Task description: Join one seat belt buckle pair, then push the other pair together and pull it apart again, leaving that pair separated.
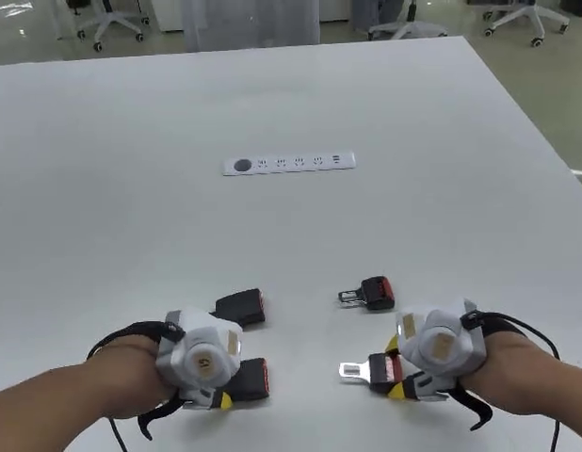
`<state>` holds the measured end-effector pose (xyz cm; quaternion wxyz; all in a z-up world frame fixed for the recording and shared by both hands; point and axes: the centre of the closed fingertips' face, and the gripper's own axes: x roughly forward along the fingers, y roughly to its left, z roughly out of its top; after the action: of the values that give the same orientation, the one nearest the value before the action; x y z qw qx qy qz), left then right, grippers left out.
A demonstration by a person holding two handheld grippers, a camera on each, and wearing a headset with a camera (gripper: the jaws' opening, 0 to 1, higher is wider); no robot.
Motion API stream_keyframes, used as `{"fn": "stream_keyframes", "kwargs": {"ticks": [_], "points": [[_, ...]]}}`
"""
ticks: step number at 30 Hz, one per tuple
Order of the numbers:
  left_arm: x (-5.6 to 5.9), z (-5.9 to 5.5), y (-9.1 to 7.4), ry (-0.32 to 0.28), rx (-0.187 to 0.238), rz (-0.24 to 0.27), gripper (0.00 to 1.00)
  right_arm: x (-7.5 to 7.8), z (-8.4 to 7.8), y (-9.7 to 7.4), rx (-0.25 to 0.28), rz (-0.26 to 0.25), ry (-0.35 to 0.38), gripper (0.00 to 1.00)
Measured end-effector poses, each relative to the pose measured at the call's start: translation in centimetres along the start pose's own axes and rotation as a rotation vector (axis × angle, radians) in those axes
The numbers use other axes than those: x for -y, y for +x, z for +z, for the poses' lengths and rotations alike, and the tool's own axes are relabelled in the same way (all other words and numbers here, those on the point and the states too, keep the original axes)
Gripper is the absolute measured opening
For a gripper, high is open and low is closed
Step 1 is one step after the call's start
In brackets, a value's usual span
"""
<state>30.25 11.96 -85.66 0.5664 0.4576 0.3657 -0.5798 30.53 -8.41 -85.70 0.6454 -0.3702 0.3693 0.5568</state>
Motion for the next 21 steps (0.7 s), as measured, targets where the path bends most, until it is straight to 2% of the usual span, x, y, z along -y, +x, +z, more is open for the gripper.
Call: {"fn": "stream_keyframes", "kwargs": {"ticks": [5, 17, 21], "points": [[-0.24, -0.14, -0.03, -0.076, 0.019, -0.015, 0.32, -0.06, -0.06, 0.02, -0.005, 0.007, -0.004, 0.32], [-0.11, -0.21, 0.08, -0.073, 0.021, -0.015, 0.32, -0.05, -0.07, 0.01, -0.004, 0.004, -0.005, 0.32], [-0.14, -0.21, 0.19, -0.070, 0.013, -0.027, 0.32, -0.07, 0.09, 0.09, -0.022, 0.004, -0.026, 0.33]]}}
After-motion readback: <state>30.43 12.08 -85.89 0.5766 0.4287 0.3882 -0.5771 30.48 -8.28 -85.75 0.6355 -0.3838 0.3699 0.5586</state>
